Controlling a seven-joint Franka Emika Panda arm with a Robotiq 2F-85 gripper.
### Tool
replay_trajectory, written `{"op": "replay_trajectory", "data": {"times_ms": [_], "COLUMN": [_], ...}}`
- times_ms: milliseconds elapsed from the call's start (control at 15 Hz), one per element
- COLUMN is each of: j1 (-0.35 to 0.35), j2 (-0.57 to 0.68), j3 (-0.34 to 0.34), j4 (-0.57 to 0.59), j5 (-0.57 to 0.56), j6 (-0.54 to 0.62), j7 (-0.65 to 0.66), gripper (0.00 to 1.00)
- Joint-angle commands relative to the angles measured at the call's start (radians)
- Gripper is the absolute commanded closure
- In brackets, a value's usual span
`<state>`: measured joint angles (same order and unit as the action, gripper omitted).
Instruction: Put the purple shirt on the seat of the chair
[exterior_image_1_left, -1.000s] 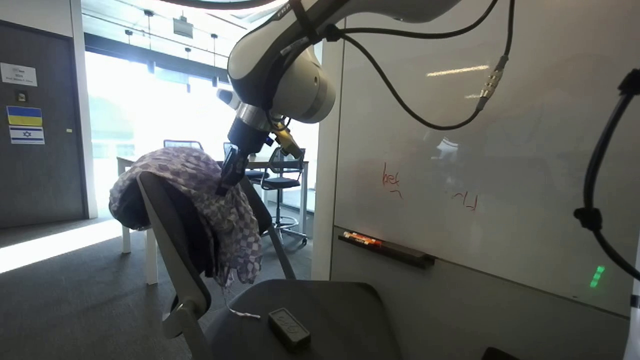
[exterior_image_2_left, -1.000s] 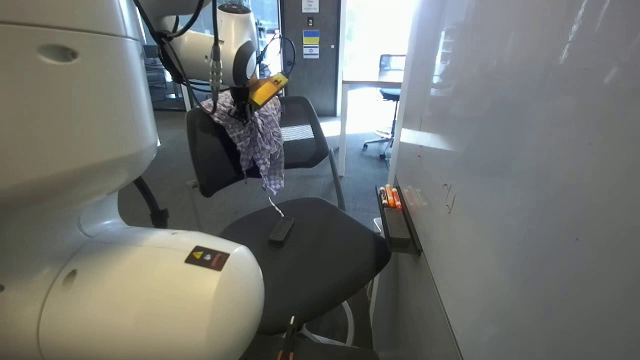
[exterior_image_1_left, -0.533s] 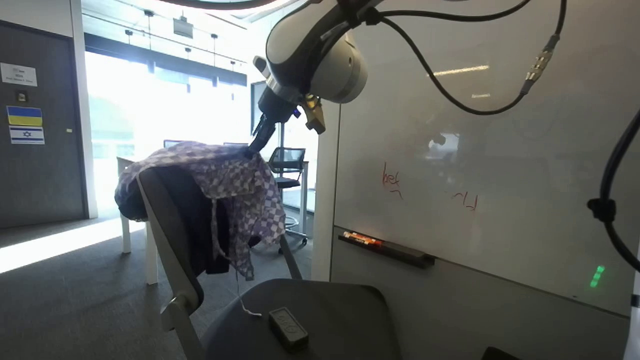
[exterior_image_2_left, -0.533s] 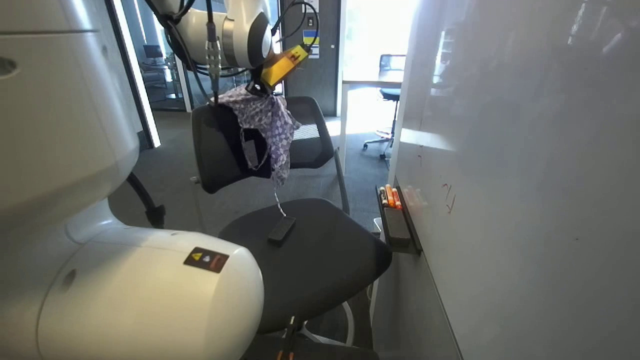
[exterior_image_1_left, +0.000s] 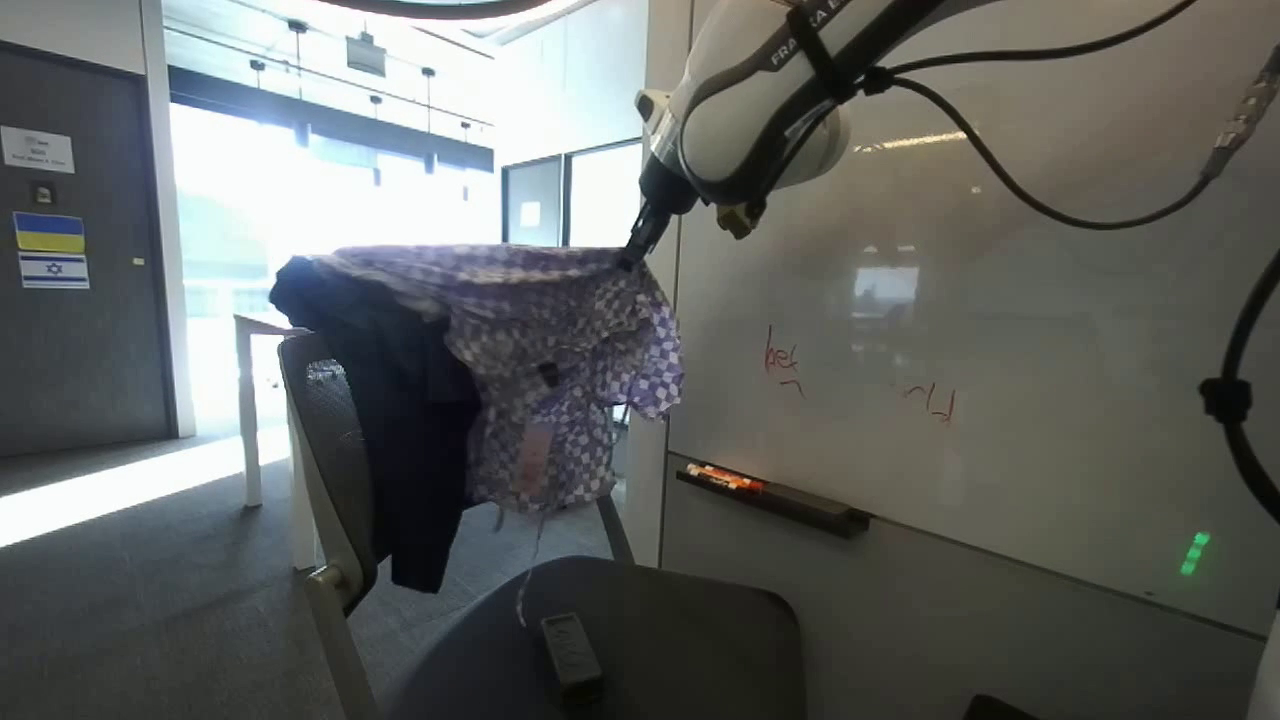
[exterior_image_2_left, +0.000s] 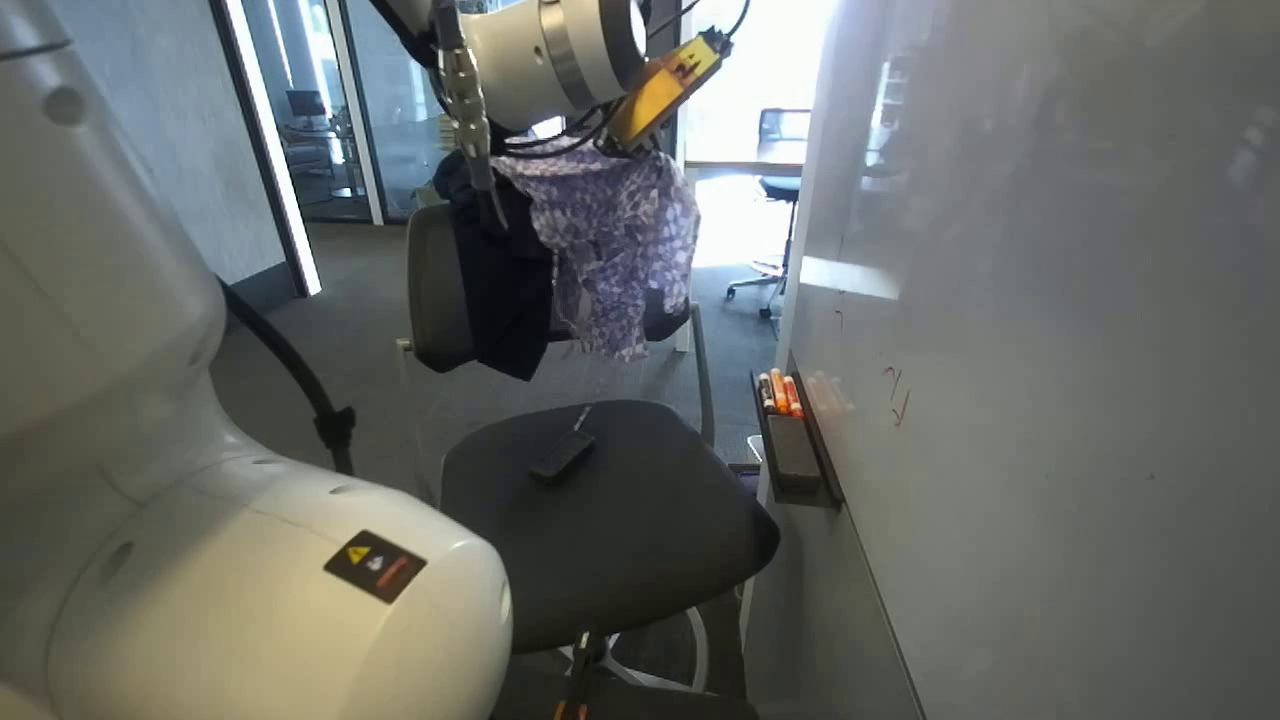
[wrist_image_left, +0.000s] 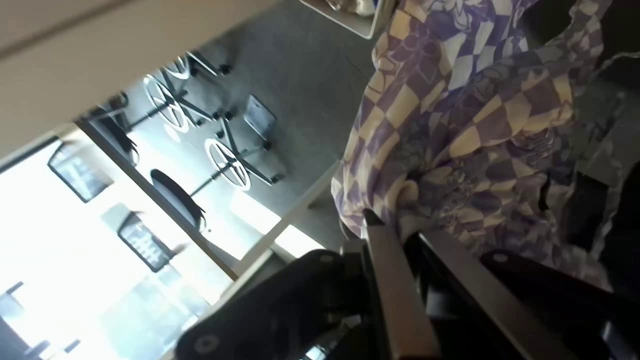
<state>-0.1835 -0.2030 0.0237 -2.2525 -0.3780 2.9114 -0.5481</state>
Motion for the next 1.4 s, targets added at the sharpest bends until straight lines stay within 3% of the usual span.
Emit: {"op": "replay_trajectory", "data": {"times_ms": [0,67,133,200,467,667,1000,1333], "j1": [-0.147,-0.116,-0.044,0.027,0.147,0.160,0.157,0.213], "j2": [-0.106,-0.121,-0.130,-0.138,-0.101,-0.035,0.041,0.183], "j3": [0.059,0.044,-0.014,-0.049,-0.096,-0.101,-0.078,-0.067], "j4": [-0.037,-0.054,-0.067,-0.090,-0.104,-0.101,-0.073,-0.025], "j5": [-0.217,-0.176,-0.155,-0.043,0.119,0.119,0.078,0.222], "j6": [-0.133,-0.216,-0.280,-0.340,-0.459,-0.430,-0.222,-0.200], "j7": [0.213,0.171,0.151,0.054,-0.041,-0.017,0.061,0.033], "gripper": [0.95,0.95,0.95,0.95,0.94,0.95,0.95,0.94]}}
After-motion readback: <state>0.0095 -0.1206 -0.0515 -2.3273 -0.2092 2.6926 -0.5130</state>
